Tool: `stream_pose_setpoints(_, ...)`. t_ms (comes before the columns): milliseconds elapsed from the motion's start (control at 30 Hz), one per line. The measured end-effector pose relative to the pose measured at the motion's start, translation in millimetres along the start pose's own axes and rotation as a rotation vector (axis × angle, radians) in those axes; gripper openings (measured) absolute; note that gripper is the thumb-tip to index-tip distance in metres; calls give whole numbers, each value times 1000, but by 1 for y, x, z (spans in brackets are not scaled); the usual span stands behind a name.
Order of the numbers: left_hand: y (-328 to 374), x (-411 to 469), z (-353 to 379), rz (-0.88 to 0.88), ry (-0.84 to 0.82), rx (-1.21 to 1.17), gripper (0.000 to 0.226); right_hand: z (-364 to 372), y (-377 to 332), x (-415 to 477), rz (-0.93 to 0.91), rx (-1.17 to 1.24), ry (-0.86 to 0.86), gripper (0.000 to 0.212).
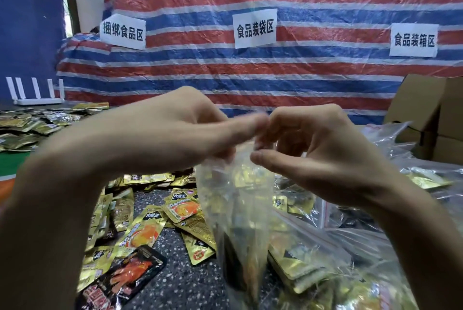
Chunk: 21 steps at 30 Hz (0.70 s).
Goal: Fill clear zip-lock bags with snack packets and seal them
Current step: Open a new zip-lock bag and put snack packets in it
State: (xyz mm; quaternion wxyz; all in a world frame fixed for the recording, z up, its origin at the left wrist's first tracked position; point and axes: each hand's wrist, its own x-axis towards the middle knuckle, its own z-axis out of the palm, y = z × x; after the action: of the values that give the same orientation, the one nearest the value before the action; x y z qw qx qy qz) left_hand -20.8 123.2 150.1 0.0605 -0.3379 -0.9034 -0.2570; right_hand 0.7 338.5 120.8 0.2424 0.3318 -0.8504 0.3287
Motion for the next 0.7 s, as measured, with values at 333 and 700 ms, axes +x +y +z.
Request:
stream_pose_setpoints(333, -11, -2, -9, 210, -22, 34, 21, -5, -6, -1, 45, -188, -18, 24)
stream_pose_setpoints(700, -41, -7, -24, 182, 151, -4, 17, -33, 11, -6, 257, -162, -119, 16)
